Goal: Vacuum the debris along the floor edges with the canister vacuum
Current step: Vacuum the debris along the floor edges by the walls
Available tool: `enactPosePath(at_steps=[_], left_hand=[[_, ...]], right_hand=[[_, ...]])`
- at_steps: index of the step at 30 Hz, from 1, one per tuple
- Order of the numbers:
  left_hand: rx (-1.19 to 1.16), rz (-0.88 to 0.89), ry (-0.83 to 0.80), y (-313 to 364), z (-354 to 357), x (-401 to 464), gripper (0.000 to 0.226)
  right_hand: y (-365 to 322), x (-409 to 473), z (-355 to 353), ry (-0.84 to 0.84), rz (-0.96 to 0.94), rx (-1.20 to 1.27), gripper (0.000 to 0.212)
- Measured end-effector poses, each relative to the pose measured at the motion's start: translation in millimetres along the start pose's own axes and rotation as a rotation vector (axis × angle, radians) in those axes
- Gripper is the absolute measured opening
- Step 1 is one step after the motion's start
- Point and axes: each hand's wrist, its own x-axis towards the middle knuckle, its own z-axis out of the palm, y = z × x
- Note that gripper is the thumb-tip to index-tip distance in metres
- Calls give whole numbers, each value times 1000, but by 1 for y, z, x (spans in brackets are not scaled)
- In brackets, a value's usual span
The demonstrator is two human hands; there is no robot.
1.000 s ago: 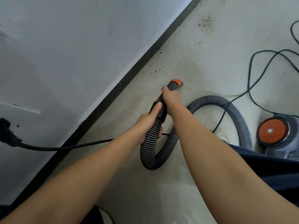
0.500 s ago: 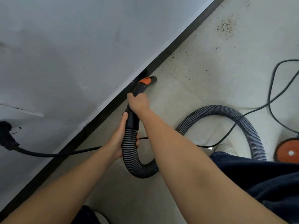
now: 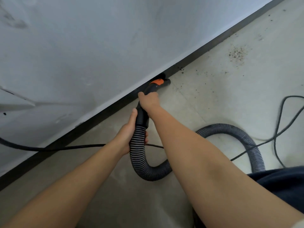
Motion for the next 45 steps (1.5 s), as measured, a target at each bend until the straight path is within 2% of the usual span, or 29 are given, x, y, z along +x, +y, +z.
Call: enactPosePath(at_steps=[10, 16, 20, 25, 32, 45], left_hand=[[234, 54, 25, 33, 41, 22, 70], [294, 59, 122, 46, 52, 36, 72], [253, 34, 159, 30, 31, 30, 73], [190, -5, 79, 13, -11, 22, 73], [250, -31, 9, 5, -46, 14, 71], [533, -33, -114, 26, 12, 23, 71]], right_hand=[[-17, 32, -47, -46, 46, 129, 49], [-31, 41, -61, -61, 109, 41, 53], [-25, 26, -42, -92, 123, 67, 53], [-5, 8, -2, -63, 139, 162, 52], [18, -13, 18, -11, 158, 286, 53], [23, -9, -47, 205, 210, 433, 59]])
